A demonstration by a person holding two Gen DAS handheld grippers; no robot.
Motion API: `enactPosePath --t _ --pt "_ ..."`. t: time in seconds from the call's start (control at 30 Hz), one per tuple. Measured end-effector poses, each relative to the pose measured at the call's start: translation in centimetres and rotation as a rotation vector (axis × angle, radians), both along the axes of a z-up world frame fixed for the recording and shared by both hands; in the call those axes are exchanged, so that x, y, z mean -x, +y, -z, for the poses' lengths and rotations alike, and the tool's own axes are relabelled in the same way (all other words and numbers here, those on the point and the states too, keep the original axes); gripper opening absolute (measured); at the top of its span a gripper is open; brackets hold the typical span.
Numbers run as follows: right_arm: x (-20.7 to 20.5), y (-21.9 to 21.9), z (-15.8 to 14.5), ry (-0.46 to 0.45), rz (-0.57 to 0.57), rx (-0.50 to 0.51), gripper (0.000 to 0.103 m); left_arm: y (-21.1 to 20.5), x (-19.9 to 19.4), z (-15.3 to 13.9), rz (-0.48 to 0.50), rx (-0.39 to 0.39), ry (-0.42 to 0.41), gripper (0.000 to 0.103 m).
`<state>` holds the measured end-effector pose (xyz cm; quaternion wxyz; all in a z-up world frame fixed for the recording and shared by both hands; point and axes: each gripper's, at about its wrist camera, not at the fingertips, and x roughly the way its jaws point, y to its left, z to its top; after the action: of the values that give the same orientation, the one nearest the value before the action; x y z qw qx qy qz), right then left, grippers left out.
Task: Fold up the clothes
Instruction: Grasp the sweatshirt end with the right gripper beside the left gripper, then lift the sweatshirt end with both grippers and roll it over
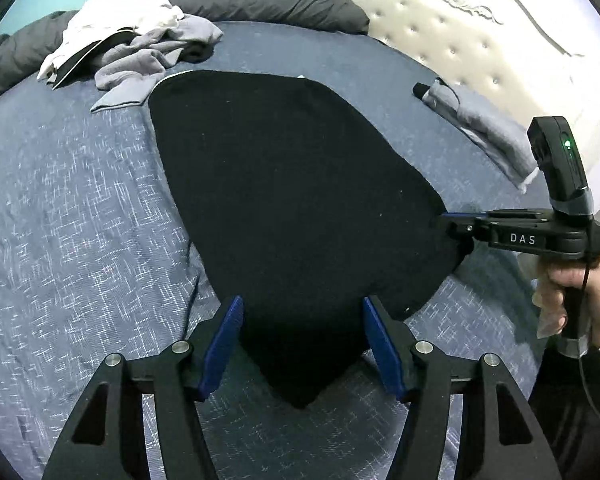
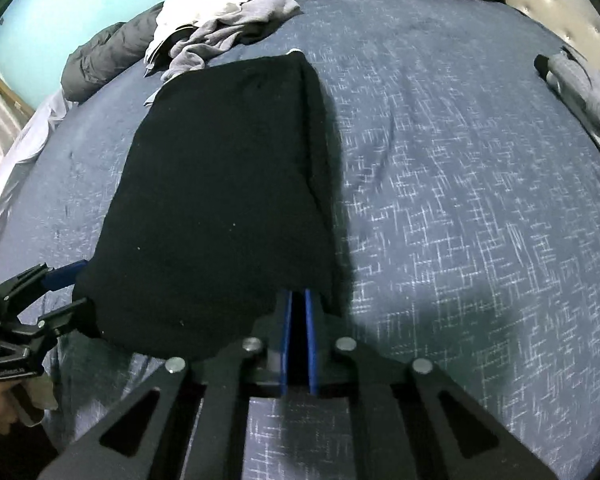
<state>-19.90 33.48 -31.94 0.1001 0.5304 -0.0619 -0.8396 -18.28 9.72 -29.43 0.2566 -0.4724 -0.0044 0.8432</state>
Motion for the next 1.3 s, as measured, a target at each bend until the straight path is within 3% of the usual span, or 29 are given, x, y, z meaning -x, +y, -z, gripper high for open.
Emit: enactPosePath --t 0.17,0.27,0.3,0.33,0.43,0.7,1.0,1.3 --pt "0.1 1.2 -1.4 -0.006 0.053 0.075 0.005 -1.4 0.5 -0.6 -0.047 -0.083 -0.031 0.067" --pt "0.4 2.2 -2.4 -0.011 0.102 0.095 0.020 -2.8 1.0 -0.9 -0.107 -0.132 -0.051 0.069" --pt "0.5 2.5 -2.8 -0.013 0.120 0.093 0.037 -3.3 1.2 -0.9 -0.133 -0.143 -0.059 0.072" --pt "0.5 2.8 -3.0 -0.014 0.134 0.095 0.046 -3.7 1.5 -0.9 -0.156 -0.156 -0.071 0.075" --pt "0.6 4.0 -2.7 -0.042 0.157 0.163 0.051 -4.4 2.2 -0.3 -0.191 -0.207 -0.126 0.080" --pt "1.2 3.2 -0.9 -0.100 0.100 0.253 0.063 -3.4 2.9 1.1 -0.194 -0.241 -0.190 0.086" --pt "2.7 2.4 1.6 -0.161 0.030 0.265 0.066 -3.0 3.7 2.1 -0.214 -0.304 -0.246 0.089" --pt "2.8 2.8 0.0 -0.123 -0.010 0.293 0.066 -2.2 4.2 2.4 -0.248 -0.328 -0.256 0.090"
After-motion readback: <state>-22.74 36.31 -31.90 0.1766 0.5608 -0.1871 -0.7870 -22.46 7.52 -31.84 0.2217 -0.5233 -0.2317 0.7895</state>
